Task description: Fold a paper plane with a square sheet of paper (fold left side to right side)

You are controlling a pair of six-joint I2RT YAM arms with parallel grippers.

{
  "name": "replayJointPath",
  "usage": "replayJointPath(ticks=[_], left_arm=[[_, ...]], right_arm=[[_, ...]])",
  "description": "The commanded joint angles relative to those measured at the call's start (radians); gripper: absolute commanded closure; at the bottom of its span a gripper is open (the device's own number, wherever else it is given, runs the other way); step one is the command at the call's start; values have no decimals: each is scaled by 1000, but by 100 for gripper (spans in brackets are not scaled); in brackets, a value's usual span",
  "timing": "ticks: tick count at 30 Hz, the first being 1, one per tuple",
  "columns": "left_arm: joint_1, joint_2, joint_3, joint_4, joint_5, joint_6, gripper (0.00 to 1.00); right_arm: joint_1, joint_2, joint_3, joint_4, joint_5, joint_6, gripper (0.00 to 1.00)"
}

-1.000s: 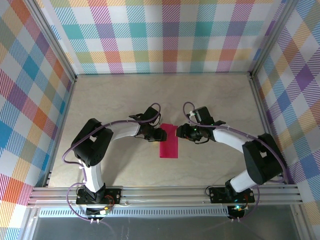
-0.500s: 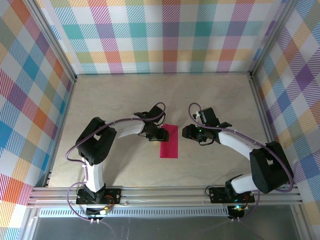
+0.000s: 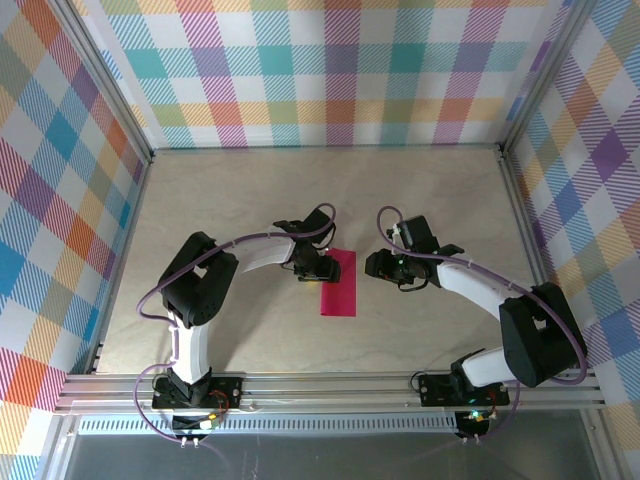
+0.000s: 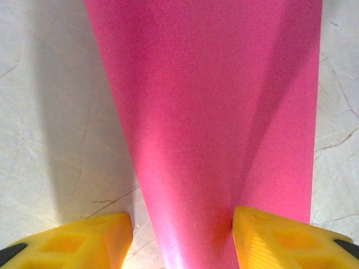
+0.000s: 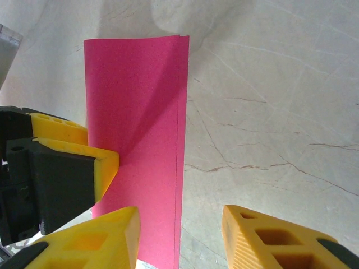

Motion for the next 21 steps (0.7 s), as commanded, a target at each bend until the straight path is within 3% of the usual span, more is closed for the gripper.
replayJointPath(ticks=[1,21], left_arm=[[-43,127,-28,42,21,1,46],[-52,152,-23,42,8,-16,42]], right_arm=[[-2,-12,6,-15,3,-20,57],[-2,-9,2,-11,-3,-18,57]])
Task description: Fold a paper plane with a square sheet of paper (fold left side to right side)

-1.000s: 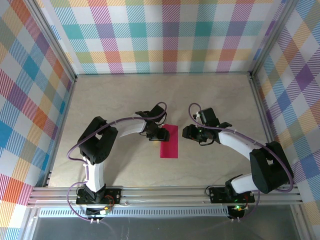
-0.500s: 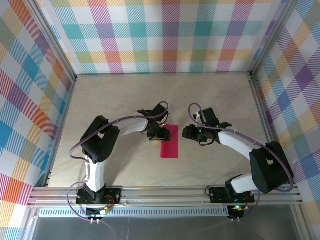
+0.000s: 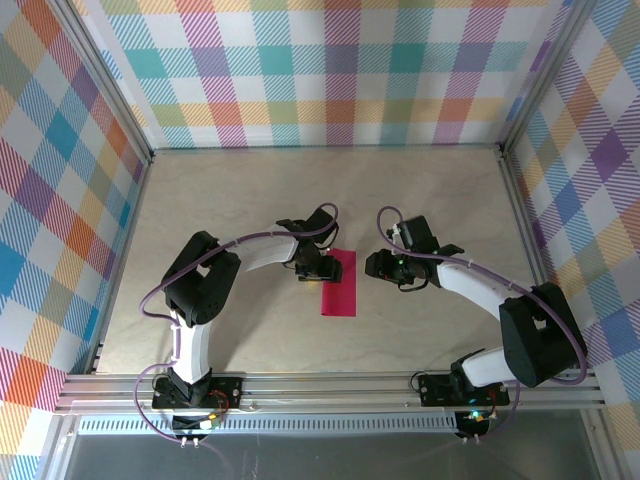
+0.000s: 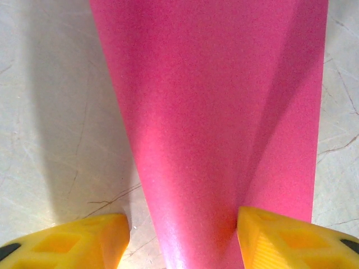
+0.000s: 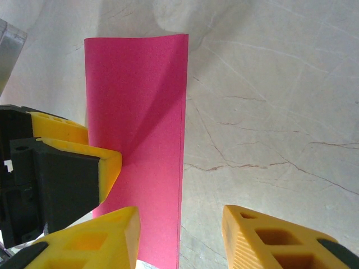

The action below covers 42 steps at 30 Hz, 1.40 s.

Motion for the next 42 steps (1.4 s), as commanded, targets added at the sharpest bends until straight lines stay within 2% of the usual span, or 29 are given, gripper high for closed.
replayJointPath(ticks=[1,26,38,42], left_arm=[[-44,134,-50,72,24,-7,42],[-44,132,-60,74,9,-8,41],[-45,129,-68,75,2,-3,41],[-45,127,-70,74,-1,-3,41]], right_arm=[[-2,-9,1,-9,-2,-19,57],[-2,24,-10,23,-58,-8,58],[14,183,52,117,-222,26,77],[32,255,93,117,-246,21,88]])
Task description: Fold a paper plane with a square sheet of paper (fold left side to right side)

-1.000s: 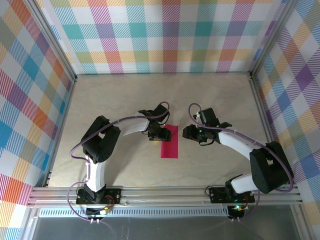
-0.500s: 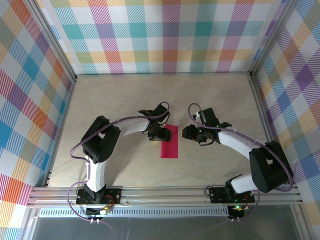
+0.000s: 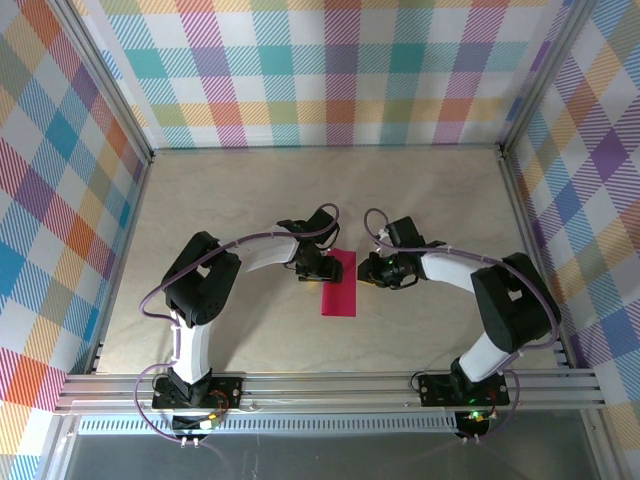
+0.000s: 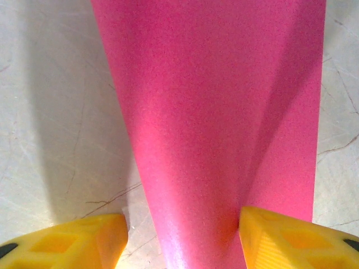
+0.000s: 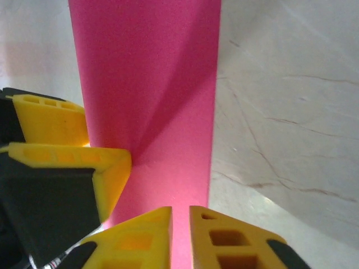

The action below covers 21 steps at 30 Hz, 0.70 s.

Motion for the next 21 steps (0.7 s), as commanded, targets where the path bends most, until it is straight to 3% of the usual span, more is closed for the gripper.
replayJointPath(ticks=[1,8,21], left_arm=[[-39,125,-68,71,9,-2,41],[-39,123,-72,72,8,-2,41],[-37,78,-80,74,-20,-1,41]], right_arm=[[18,52,64,11,-57,-14,90],[36,139,117,-1,-72,-22,100],[41,213,104,-80,11,-40,100]])
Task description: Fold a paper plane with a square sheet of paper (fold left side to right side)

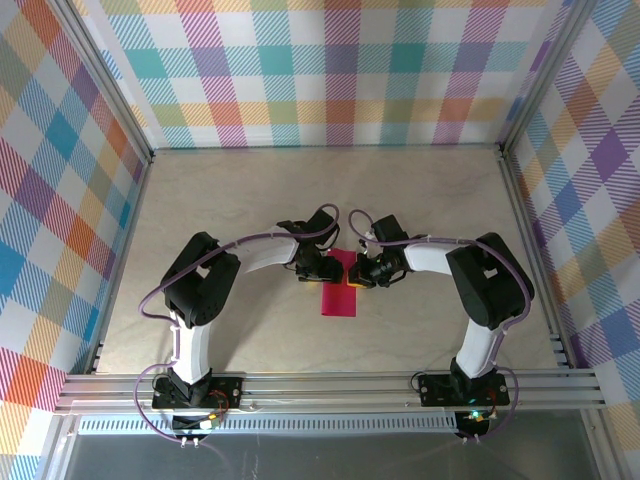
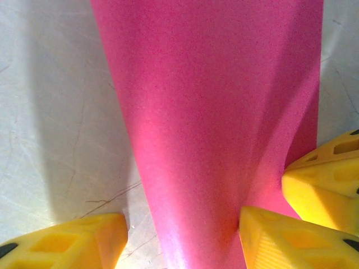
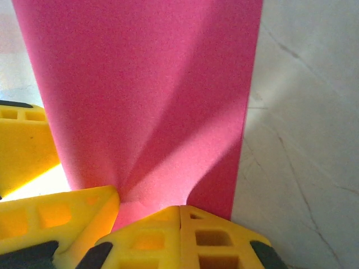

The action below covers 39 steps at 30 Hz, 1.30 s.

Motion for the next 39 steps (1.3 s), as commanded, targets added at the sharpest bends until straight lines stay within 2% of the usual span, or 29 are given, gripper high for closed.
replayJointPath(ticks=[1,7,13,17,21,25,31,39], left_arm=[[-32,78,-70,56,-16,-2,41],[5,-83,-116,59,-44,6,36],[57,-221,-151,110,41,8,32],[78,-235,-175,193,168,0,46],[77,-194,-201,328,314,-31,69],[79,-155,-221,381,329,-37,87],[93,-124,-253,412,271,-31,97],[127,-118,-346,498,259,-56,100]], right_arm=[[6,41,5,-72,56,-23,100],[6,53,-3,-117,107,-39,100],[6,67,-4,-114,110,-38,100],[6,70,-7,-115,116,-40,100],[6,73,-6,-119,119,-43,100],[6,72,-6,-121,119,-46,100],[6,73,-1,-132,129,-54,100],[7,76,0,-166,169,-76,100]])
